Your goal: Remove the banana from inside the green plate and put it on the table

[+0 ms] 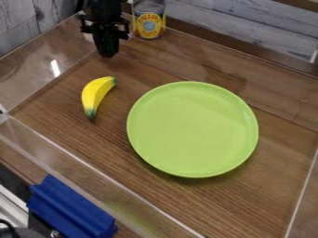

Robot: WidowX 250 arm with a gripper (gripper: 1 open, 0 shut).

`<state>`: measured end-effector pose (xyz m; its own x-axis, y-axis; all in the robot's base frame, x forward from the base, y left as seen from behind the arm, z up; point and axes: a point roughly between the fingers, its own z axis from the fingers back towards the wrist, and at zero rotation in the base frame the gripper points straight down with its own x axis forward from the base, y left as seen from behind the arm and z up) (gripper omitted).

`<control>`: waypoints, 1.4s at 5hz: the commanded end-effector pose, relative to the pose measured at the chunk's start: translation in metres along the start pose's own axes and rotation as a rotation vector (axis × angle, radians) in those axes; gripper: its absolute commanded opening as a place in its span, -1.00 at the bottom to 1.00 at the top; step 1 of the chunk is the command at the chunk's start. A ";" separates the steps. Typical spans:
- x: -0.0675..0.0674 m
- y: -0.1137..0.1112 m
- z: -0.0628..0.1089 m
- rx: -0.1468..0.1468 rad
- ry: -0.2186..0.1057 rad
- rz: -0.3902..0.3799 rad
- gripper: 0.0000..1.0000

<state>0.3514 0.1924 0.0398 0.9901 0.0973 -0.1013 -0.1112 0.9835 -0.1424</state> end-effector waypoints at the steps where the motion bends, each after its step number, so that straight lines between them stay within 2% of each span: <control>1: 0.010 0.000 0.021 0.040 -0.063 -0.016 1.00; 7: 0.008 -0.014 0.054 0.053 -0.114 -0.028 1.00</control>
